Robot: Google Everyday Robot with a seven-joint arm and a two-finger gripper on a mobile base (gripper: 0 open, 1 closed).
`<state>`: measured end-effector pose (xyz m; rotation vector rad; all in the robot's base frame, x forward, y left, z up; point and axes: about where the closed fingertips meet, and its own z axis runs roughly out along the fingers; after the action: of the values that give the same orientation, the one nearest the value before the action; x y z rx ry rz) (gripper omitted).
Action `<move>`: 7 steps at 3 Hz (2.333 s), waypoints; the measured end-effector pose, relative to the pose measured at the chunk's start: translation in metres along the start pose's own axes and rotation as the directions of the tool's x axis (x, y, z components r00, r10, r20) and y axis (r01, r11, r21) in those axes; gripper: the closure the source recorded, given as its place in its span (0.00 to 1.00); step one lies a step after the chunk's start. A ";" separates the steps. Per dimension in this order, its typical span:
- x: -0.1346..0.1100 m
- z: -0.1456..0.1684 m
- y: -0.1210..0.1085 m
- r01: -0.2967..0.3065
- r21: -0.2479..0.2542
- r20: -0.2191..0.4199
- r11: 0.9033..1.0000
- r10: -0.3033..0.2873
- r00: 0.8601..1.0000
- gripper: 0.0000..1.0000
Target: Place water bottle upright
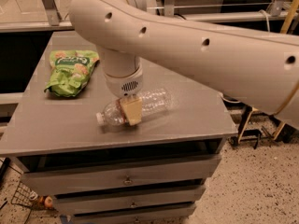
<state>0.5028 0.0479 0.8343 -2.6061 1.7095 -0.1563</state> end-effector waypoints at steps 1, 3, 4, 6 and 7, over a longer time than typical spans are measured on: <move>0.004 -0.026 -0.003 -0.034 0.013 0.113 0.999 0.032 0.993 0.87; 0.017 -0.099 -0.016 -0.275 0.002 0.450 0.961 0.244 0.859 1.00; 0.031 -0.114 -0.023 -0.412 -0.095 0.616 0.906 0.378 0.691 1.00; 0.036 -0.142 -0.032 -0.504 -0.238 0.894 0.830 0.390 0.221 1.00; 0.035 -0.141 -0.032 -0.505 -0.229 0.899 0.832 0.380 0.219 1.00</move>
Offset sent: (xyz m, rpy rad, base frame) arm 0.0103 -0.0031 0.1305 0.5173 0.1526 -0.2052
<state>0.5324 0.0339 0.9798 -1.3364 1.6776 1.0198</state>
